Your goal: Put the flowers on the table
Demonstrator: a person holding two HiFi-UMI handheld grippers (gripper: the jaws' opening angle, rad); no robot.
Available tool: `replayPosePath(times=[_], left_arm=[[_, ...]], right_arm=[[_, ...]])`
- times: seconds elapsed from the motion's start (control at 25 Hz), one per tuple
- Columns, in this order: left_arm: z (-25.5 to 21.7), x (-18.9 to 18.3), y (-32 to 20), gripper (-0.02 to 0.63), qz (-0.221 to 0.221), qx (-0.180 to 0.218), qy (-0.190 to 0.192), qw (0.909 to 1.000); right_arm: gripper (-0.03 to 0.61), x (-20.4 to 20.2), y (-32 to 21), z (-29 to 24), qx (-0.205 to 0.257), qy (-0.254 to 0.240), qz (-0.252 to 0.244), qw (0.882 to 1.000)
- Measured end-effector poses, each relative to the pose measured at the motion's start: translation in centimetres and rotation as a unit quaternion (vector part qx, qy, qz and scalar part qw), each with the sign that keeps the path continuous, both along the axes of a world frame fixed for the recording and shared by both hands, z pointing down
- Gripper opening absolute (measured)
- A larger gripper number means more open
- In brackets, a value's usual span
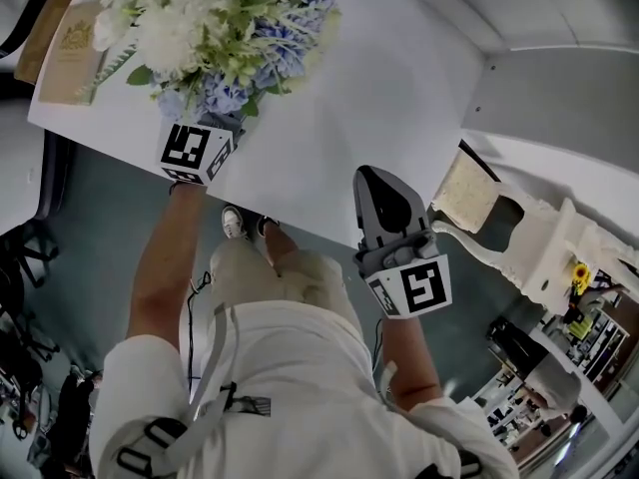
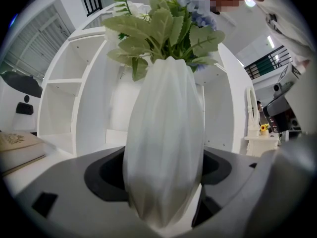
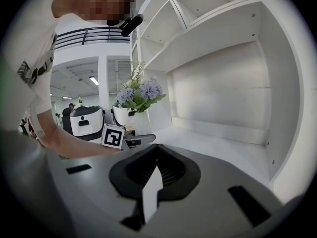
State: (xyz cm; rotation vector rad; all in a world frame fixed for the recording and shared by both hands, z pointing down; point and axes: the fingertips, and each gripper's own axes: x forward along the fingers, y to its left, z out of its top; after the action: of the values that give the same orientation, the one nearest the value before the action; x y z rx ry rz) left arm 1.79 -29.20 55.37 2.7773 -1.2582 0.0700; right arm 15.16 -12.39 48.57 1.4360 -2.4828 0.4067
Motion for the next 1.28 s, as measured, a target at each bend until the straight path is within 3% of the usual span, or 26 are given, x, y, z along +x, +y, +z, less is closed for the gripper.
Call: replayPosePath(times=[0.28, 0.44, 0.52, 0.92, 1.28], left_arm=[[-0.1, 0.3, -0.3, 0.391, 0.027, -0.018, 0.014, 0.9994], [-0.1, -0.4, -0.7, 0.508, 0.003, -0.020, 0.011, 0.9997], [-0.2, -0.7, -0.5, 0.527, 0.000, -0.017, 0.008, 0.9998], [-1.5, -0.7, 2.1, 0.531, 0.023, -0.012, 0.014, 0.9996], [-2.5, -2.0, 3.6, 0.531, 0.008, -0.016, 0.015, 0.9997]], right_arm=[[0.009, 0.1, 0.8, -0.5, 0.003, -0.001, 0.003, 1.000], [0.009, 0.4, 1.6, -1.0, 0.008, -0.002, 0.010, 1.000], [0.009, 0.3, 2.1, -1.1, 0.009, -0.002, 0.012, 1.000], [0.009, -1.3, 4.2, -1.9, 0.019, 0.000, 0.014, 1.000], [0.009, -1.9, 6.1, -3.2, 0.027, 0.004, 0.019, 0.999]])
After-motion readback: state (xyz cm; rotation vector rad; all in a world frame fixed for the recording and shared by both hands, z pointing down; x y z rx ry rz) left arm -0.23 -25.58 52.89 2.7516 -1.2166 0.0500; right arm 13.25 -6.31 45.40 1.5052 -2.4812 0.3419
